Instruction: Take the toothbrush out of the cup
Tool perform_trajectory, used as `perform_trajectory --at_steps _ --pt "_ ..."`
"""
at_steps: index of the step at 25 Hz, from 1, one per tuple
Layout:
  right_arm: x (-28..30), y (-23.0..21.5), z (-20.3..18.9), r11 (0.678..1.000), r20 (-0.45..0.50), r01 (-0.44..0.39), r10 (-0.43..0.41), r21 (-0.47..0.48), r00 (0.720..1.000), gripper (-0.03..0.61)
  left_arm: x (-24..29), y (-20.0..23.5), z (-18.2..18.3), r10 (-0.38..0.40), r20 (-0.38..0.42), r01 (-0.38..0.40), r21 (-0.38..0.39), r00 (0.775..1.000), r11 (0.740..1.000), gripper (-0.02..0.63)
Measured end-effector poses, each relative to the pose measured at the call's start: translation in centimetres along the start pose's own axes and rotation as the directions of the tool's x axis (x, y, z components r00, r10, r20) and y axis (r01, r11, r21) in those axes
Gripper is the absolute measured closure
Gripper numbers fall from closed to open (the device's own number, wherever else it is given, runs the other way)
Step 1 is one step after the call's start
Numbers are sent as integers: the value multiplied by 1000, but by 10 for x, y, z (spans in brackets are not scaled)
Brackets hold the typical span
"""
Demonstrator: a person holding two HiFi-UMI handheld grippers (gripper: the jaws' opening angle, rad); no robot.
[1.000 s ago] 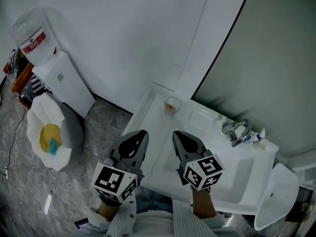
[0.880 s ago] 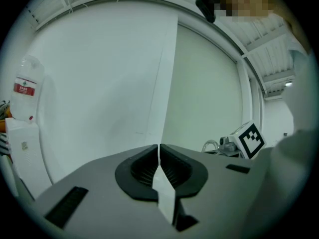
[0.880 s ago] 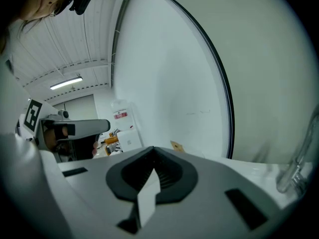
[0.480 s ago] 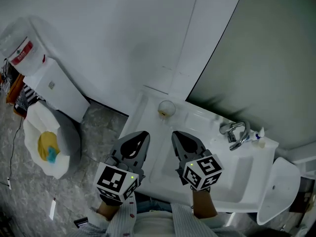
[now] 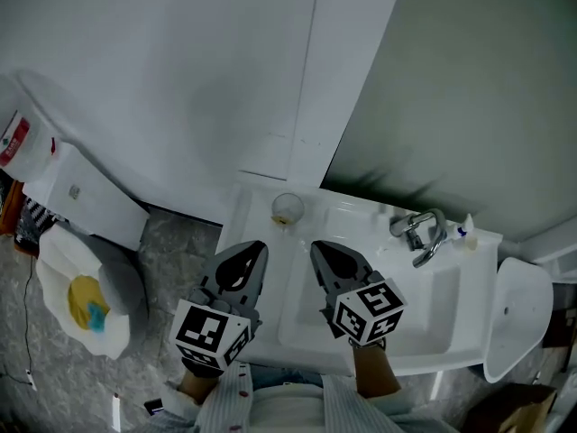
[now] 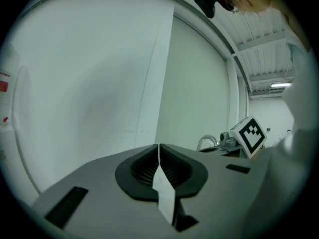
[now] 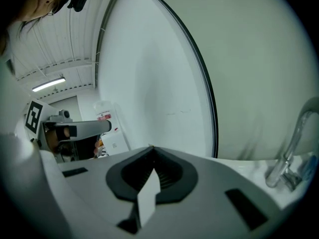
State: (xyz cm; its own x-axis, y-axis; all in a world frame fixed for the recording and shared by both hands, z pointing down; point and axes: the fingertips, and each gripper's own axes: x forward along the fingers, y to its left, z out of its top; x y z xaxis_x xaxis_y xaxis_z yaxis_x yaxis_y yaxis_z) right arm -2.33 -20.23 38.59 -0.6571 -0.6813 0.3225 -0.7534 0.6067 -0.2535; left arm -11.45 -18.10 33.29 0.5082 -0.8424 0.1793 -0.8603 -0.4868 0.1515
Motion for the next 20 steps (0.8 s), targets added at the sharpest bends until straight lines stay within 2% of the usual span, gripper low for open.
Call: perform_trajectory --at_steps 11,20 --pt "-2 -22 -2 998 -5 64 -64 22 998 568 31 4 -2 -44 -7 44 10 999 999 588" --pt "0 -33 -14 995 -28 82 -81 52 996 568 45 11 -6 -19 7 19 33 1000 999 588"
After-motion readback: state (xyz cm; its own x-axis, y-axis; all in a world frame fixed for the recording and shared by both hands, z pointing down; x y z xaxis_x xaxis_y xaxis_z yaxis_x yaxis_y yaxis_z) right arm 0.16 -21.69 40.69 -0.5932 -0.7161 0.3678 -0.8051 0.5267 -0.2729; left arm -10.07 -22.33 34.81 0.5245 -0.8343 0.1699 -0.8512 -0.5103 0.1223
